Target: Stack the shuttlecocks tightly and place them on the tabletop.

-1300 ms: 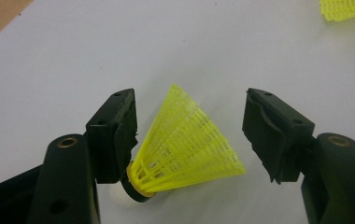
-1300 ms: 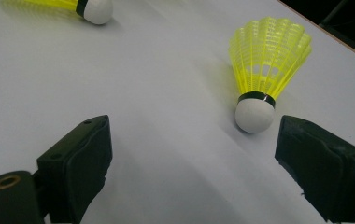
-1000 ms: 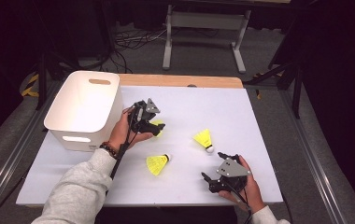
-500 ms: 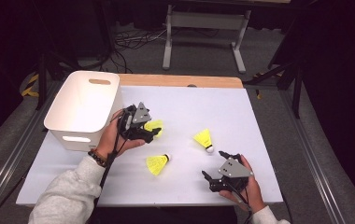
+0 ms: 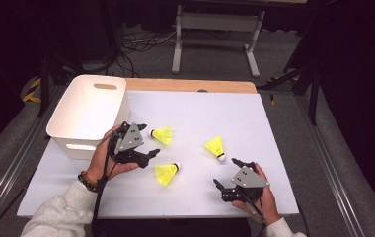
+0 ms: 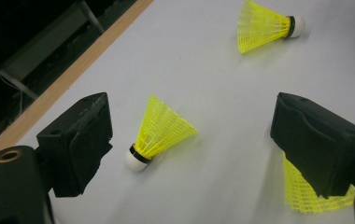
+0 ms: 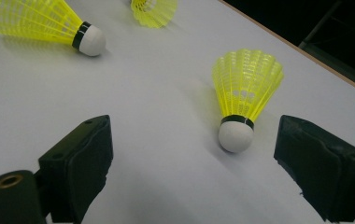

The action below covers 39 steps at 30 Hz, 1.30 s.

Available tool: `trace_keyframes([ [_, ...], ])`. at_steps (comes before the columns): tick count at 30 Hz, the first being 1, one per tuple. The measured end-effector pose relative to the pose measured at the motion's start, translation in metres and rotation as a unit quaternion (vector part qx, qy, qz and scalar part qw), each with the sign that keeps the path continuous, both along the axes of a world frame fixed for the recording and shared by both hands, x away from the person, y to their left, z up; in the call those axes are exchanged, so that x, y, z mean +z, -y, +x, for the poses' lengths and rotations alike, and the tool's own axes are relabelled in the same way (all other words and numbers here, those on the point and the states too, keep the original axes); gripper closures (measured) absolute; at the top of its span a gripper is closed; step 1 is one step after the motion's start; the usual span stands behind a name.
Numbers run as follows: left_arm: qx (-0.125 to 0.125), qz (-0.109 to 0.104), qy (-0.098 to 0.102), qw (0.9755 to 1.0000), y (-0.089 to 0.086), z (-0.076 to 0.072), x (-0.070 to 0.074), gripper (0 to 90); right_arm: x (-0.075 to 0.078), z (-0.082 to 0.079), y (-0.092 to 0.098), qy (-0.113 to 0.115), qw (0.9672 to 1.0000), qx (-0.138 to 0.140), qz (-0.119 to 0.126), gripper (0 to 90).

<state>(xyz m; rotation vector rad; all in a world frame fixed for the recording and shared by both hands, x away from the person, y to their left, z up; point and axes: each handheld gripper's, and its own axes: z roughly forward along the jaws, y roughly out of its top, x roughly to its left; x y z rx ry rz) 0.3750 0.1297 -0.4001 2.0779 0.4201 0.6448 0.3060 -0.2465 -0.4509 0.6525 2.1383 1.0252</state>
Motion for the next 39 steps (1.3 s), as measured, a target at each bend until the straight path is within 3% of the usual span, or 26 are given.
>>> trace_keyframes([
  [6,-0.006,-0.024,0.019,0.9995,-0.011,-0.018,-0.007,12.4,0.003,-0.001,-0.002,0.006,1.0000,-0.002,0.004,12.4],
  [11,-0.013,-0.025,0.038,0.9989,-0.019,-0.031,-0.013,11.1,0.006,-0.001,-0.006,0.014,0.9999,-0.001,0.010,12.5],
  [15,-0.012,-0.027,0.042,0.9987,-0.029,-0.037,-0.022,10.7,0.007,-0.002,-0.010,0.015,0.9998,0.001,0.015,12.4],
  [18,-0.005,-0.038,0.044,0.9983,-0.041,-0.043,-0.029,10.1,0.008,-0.001,-0.012,0.009,0.9994,0.008,0.033,12.1],
  [25,-0.004,-0.065,0.031,0.9974,-0.060,-0.055,-0.042,9.5,0.011,0.000,-0.021,0.006,0.9985,0.006,0.053,11.5],
  [30,-0.001,-0.058,0.034,0.9977,-0.067,-0.063,-0.048,8.7,0.010,0.002,-0.027,-0.003,0.9983,-0.001,0.058,9.3],
  [39,0.006,-0.064,0.014,0.9979,-0.081,-0.072,-0.063,7.7,0.008,0.004,-0.039,-0.003,0.9987,0.000,0.052,8.7],
])
